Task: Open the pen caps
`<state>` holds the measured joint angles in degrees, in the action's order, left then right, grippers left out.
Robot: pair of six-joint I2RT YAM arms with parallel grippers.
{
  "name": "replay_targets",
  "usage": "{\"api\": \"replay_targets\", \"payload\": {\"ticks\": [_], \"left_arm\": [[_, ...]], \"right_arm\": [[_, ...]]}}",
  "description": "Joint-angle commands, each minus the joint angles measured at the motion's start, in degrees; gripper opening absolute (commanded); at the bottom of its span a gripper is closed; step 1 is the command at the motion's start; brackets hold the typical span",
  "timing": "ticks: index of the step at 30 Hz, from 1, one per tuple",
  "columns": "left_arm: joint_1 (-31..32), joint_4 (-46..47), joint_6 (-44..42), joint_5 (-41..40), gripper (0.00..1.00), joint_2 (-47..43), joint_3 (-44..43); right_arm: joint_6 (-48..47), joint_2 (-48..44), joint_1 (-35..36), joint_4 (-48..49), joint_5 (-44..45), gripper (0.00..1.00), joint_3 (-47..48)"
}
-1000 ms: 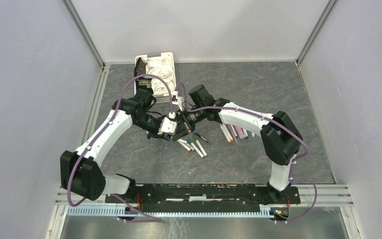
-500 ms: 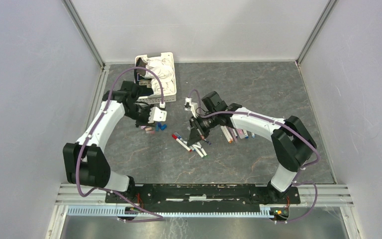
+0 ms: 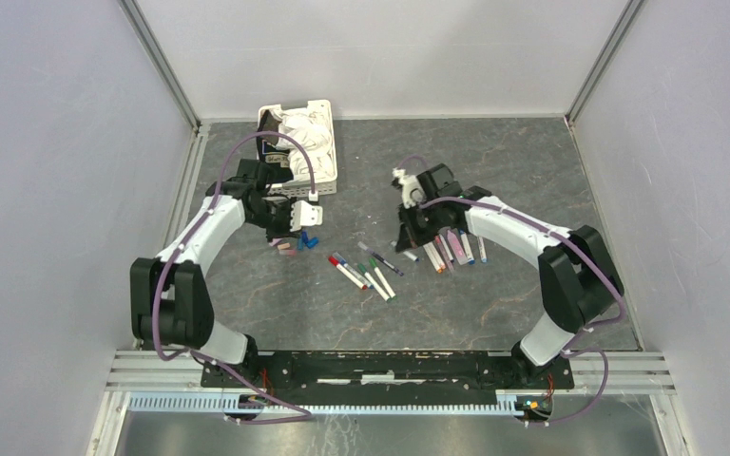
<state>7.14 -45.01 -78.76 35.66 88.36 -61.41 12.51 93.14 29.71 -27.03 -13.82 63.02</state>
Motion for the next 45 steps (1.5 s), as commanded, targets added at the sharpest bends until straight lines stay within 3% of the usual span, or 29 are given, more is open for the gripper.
{"api": "replay_targets", "payload": {"ticks": [1,5,9,15,16,21,22,30,37,45], "left_arm": [[0.1,8.0,8.7,1.7,0.08,3.6,0.4],[0.2,10.2,10.8,0.3,0.17,6.7,0.7],[0.3,10.6,12.4,0.3,0.43,8.6,0.2],[0.4,8.8,12.9,1.2,0.62,7.9,-0.5],[0.4,7.8,13.1,1.6,0.70,7.9,-1.2],[0.3,2.6,15.2,4.1,0.87,6.8,-5.4],[0.3,1.5,15.5,4.6,0.98,6.3,-6.3],[0.2,-6.6,24.6,8.0,1.00,3.2,-17.6],[-0.2,-12.2,31.7,4.6,1.00,1.6,-28.0],[-1.0,1.2,46.2,-0.8,1.00,-6.6,-25.0]], "right_arm": [[2.3,-3.9,-1.1,2.7,21.1,0.00,-4.3],[2.3,-3.2,-2.1,5.4,24.0,0.00,-6.0],[1.4,-1.0,-2.2,6.7,26.2,0.00,-5.8],[-0.1,0.9,-2.2,8.4,27.8,0.00,-6.8],[-0.2,1.3,-2.1,8.6,28.0,0.01,-6.8],[-0.7,2.5,-2.2,9.4,28.0,0.14,-7.4],[-0.8,2.6,-2.2,9.6,28.0,0.15,-7.5],[-1.4,1.4,-2.2,8.9,28.6,0.35,-7.1],[-0.9,-5.0,-1.0,9.0,28.4,0.43,-8.5],[-3.6,-4.8,11.2,10.6,23.5,0.47,-6.7]]}}
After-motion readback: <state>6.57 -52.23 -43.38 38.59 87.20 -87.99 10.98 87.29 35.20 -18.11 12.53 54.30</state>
